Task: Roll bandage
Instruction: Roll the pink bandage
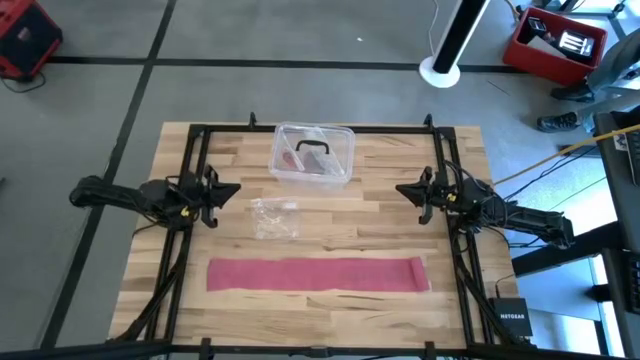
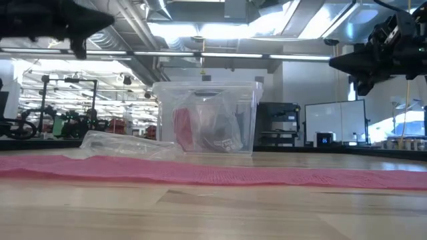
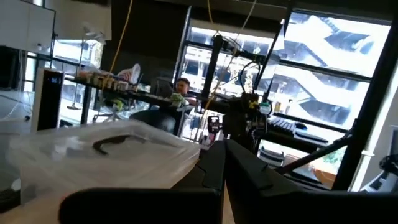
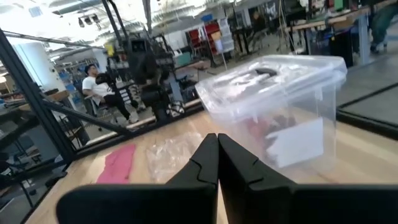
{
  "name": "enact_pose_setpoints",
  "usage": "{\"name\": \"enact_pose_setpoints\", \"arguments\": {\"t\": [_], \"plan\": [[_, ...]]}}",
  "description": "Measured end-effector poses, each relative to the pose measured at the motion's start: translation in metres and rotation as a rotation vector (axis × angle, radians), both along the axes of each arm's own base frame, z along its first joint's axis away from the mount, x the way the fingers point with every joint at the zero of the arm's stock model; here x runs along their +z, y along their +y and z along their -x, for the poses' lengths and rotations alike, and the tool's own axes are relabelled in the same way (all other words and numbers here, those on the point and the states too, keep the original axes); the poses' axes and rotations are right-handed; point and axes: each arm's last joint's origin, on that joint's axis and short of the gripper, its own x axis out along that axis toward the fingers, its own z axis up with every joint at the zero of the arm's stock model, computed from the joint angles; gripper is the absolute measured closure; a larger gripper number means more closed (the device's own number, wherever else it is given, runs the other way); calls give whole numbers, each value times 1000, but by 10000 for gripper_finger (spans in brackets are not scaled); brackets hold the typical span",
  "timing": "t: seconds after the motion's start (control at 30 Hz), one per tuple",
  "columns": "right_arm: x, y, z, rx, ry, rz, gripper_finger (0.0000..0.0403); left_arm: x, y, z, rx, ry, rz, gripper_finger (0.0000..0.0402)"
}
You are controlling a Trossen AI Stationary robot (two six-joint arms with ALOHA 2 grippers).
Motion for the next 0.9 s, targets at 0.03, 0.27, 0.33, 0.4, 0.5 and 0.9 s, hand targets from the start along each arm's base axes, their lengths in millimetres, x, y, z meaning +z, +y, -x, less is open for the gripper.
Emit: {"name": "enact_pose_setpoints", "arguments": {"t": [0.03, 0.27, 0.33, 0.4, 0.5, 0.9], "plan": [[1, 0, 0, 0, -4, 1, 395, 7, -1, -4, 2, 22, -9, 400], [3, 3, 0, 90, -15, 8, 395, 71, -12, -61, 15, 183, -132, 400], [4, 3, 0, 116, -22, 12, 395, 85, -17, -86, 11, 223, -141, 400], [6, 5, 0, 155, -42, 21, 395, 94, -25, -110, -25, 256, -149, 400], [8, 6, 0, 193, -58, 29, 395, 97, -38, -141, -60, 309, -164, 400], [24, 9, 4, 291, -92, 54, 395, 76, -75, -243, -95, 370, -227, 400]]}}
